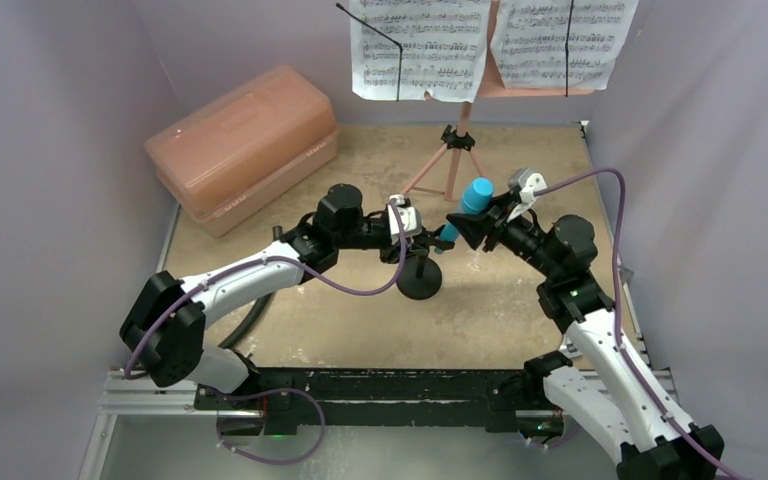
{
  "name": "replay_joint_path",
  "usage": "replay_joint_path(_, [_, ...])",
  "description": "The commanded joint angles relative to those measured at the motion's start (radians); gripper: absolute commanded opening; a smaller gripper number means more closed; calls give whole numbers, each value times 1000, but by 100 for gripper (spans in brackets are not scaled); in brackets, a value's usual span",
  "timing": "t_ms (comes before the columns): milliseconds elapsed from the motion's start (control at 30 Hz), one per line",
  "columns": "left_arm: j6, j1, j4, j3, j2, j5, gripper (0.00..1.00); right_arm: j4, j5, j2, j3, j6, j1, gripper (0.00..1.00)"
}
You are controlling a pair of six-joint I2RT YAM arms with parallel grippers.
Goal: Set up the instrument practice props
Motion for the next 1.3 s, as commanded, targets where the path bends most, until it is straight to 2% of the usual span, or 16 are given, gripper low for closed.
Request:
replay_joint_path(0, [-50,-5,61,12,19,4,0,91,-70,-3,-22,66,18,0])
replay_joint_path(433, [-154,-5,144,26,44,-12,0,154,-150,5,-76,97,49,0])
replay_joint_path(767, [-173,-5,146,34,40,-15,0,168,-147,6,-69,43,52,0])
replay_joint_path(800, [-171,-5,144,34,37,-19,0,168,-147,8,-66,39,52,0])
replay_joint_path(833, [-171,-5,143,34,34,-24,6,169,-145,9,-61,37,52,0])
replay_joint_path(900, [-171,-6,142,33,28,-32,19,172,-142,11,-53,36,52,7])
replay_joint_path(1000, [-171,-5,142,27,18,-44,33,167,-139,12,-40,24,52,32])
replay_joint_path(1167, [-180,-5,154,16,-1,-81,47,159,-128,5,-29,-2,52,58])
replay_joint_path(1267, [-190,-6,166,9,-13,-95,54,157,-121,-3,-30,-7,52,69])
